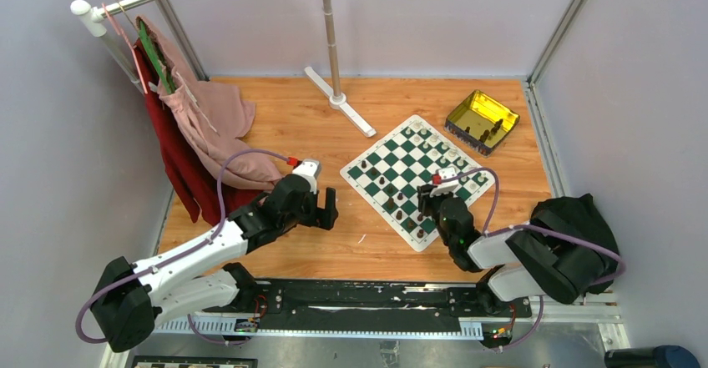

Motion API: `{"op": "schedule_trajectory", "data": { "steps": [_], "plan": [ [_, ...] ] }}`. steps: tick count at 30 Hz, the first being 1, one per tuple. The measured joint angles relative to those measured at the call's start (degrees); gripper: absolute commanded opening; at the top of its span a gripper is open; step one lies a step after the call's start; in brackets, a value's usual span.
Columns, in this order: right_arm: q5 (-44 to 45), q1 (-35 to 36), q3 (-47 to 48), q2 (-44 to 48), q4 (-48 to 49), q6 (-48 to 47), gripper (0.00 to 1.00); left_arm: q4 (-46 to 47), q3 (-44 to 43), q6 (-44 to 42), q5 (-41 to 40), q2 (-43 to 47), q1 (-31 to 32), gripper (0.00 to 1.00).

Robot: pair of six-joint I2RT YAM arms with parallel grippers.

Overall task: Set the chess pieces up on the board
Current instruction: Pick up the chess piece from the chessboard.

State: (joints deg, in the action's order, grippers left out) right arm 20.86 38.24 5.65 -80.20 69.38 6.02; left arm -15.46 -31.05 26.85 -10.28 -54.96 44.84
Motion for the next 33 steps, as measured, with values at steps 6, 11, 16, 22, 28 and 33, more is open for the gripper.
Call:
{"op": "schedule_trajectory", "data": {
  "steps": [6, 11, 16, 22, 28, 33],
  "plan": [
    [0.13, 0.02, 1.2, 8.22, -9.07, -0.35, 0.36, 0.28, 0.02, 0.61, 0.0, 0.33, 0.02, 1.0],
    [0.24, 0.02, 7.54, 16.83, -24.06, -0.26, 0.36, 0.26, -0.02, 1.09, 0.0, 0.39, 0.02, 1.0],
    [1.7, 0.13, 19.23, 19.1, -41.33, 0.87, 0.36, -1.27, -2.05, 1.2, -0.04, -0.13, 0.02, 1.0],
    [3.43, 0.22, 38.45, 9.2, -67.08, 6.51, 0.33, -2.29, -5.46, 0.96, -0.28, -0.61, 0.02, 1.0],
    [3.1, 0.28, 49.62, -0.39, -86.12, 12.76, 0.27, -3.93, -6.29, -0.07, -0.61, -1.29, 0.02, 1.0],
    [2.58, 0.28, 52.17, -3.19, -93.5, 16.0, 0.25, -4.92, -6.29, -1.4, -1.51, -0.94, 0.04, 1.0]
  ]
}}
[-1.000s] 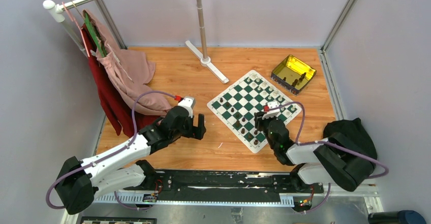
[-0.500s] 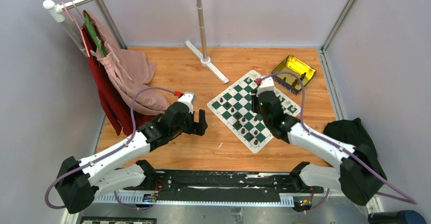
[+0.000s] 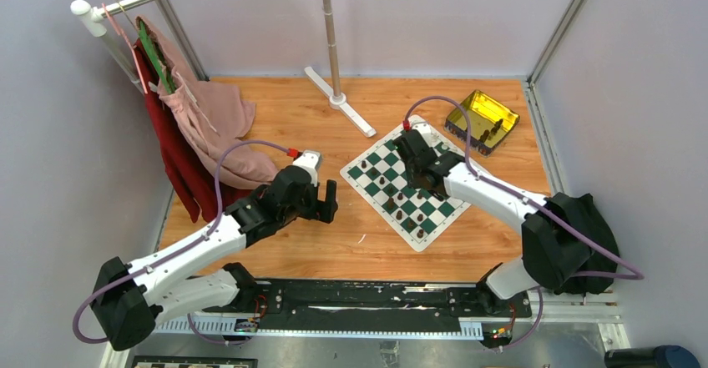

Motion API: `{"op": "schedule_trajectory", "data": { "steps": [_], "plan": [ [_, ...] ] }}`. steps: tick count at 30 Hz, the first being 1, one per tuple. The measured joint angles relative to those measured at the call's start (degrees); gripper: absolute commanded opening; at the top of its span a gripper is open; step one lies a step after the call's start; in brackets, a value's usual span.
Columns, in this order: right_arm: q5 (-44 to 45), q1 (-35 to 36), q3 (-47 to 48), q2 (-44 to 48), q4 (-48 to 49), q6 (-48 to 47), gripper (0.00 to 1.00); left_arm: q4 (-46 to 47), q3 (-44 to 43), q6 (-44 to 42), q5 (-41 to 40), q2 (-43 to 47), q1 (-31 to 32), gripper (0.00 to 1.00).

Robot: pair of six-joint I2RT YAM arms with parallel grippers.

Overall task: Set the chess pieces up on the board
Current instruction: Pick up the chess piece from the chessboard.

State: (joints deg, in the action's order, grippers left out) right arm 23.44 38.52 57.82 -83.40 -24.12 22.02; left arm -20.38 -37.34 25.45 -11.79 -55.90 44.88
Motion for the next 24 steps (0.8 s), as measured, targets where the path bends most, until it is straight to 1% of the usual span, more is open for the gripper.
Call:
{"op": "schedule_trajectory", "data": {
  "steps": [8, 16, 24],
  "plan": [
    [-1.22, -0.02, 0.83, -3.17, -3.08, 3.87, 0.24, -1.53, 0.0, -1.95, -0.94, 0.87, -0.02, 1.0],
    [-1.36, -0.11, 0.0, -5.07, -2.45, 5.07, 0.26, -2.58, 0.0, -2.97, -1.38, 1.46, -0.02, 1.0],
    [-2.05, -2.14, -1.49, -5.68, -1.18, 5.18, 0.27, -2.71, 0.0, -3.61, -1.49, 1.49, -0.02, 1.0]
  ]
}}
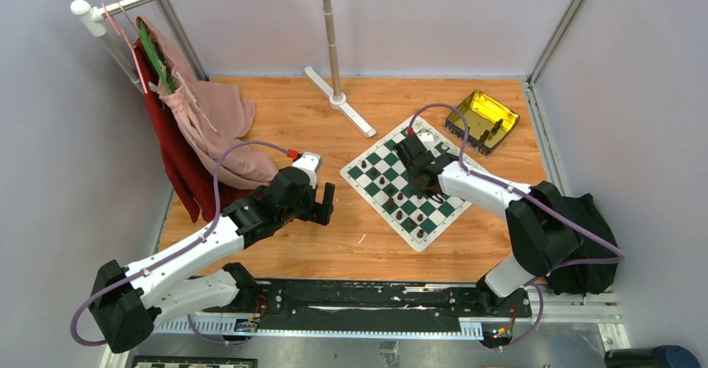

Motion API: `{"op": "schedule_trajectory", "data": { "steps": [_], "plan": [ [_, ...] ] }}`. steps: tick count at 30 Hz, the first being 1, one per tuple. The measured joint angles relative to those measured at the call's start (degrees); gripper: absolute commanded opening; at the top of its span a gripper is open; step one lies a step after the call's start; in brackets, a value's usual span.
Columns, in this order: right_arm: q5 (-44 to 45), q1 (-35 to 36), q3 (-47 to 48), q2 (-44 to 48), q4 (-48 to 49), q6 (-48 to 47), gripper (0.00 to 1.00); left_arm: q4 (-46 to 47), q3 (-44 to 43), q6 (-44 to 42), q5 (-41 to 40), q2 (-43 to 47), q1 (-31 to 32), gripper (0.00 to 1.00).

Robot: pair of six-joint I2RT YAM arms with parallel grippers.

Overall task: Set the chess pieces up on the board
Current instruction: Pick up the chess piece from the chessboard.

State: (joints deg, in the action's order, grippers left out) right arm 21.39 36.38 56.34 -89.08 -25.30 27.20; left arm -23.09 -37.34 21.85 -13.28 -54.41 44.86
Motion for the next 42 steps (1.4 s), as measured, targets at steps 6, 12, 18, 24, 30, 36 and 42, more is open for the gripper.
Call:
{"op": "schedule_trajectory", "data": {
  "steps": [6, 12, 18, 24, 30, 36, 42],
  "plan": [
    [-0.92, -1.09, -0.72, -0.46, 1.27, -0.02, 0.28, 0.02, 0.0, -0.24, -0.02, -0.35, -0.07, 1.0],
    [-1.92, -1.86, -1.11, -0.87, 1.97, -0.07, 0.28, 0.07, 0.0, -0.22, 0.0, -1.16, -0.07, 1.0],
    [-2.99, -2.8, -1.7, -1.16, 2.86, -0.22, 0.28, 0.15, 0.0, -0.17, 0.0, -1.36, -0.11, 1.0],
    [-4.07, -3.15, -2.1, -1.77, 3.52, -0.33, 0.27, 0.28, 0.0, 0.24, 0.0, -1.7, -0.11, 1.0],
    [-4.92, -3.21, -2.6, -1.84, 3.8, -0.68, 0.23, 0.31, 0.0, 0.83, 0.0, -2.12, -0.11, 1.0],
    [-5.46, -3.34, -2.62, -1.86, 3.93, -1.09, 0.06, 0.72, 0.26, 1.38, 0.04, -2.12, -0.11, 1.0],
    [-5.51, -3.41, -2.58, -1.84, 3.85, -1.51, 0.0, 0.74, 0.28, 1.75, 0.04, -2.12, -0.11, 1.0]
  ]
}}
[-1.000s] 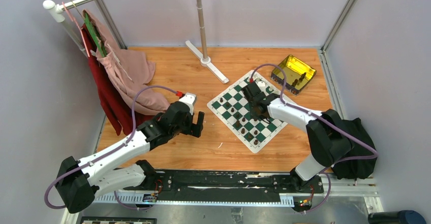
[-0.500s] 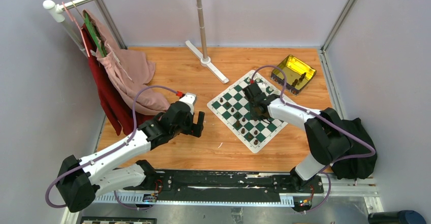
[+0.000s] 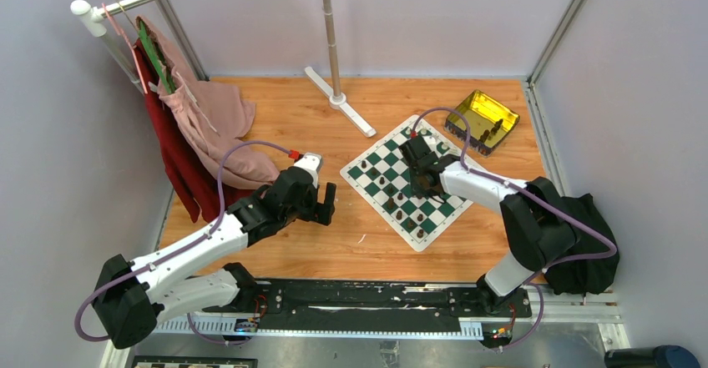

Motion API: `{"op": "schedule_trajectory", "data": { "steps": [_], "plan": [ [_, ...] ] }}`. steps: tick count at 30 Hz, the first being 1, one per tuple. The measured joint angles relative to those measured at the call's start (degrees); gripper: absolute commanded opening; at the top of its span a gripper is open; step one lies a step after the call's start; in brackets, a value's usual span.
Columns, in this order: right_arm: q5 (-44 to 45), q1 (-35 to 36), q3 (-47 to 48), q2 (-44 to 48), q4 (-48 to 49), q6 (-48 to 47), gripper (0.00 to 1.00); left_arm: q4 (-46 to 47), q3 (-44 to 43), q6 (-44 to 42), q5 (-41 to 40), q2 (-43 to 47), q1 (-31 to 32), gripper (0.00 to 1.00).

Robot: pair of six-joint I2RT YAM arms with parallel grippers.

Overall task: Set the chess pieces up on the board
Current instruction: Pick up the chess piece from the chessboard, then place the chess piece on the chessboard.

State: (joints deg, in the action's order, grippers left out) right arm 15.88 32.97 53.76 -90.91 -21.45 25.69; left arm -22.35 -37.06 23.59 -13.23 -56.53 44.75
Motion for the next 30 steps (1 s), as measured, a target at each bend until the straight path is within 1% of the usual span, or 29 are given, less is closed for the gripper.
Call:
{"op": "schedule_trajectory", "data": {
  "steps": [16, 30],
  "plan": [
    [-0.96, 0.87, 2.03, 2.8, -3.58, -0.33, 0.0, 1.29, 0.22, 1.11, 0.11, 0.04, 0.0, 1.0],
    [-1.73, 5.51, 3.08, 1.6, -4.52, -0.09, 0.0, 1.29, 0.22, 1.77, 0.13, 0.26, 0.0, 1.0]
  ]
}}
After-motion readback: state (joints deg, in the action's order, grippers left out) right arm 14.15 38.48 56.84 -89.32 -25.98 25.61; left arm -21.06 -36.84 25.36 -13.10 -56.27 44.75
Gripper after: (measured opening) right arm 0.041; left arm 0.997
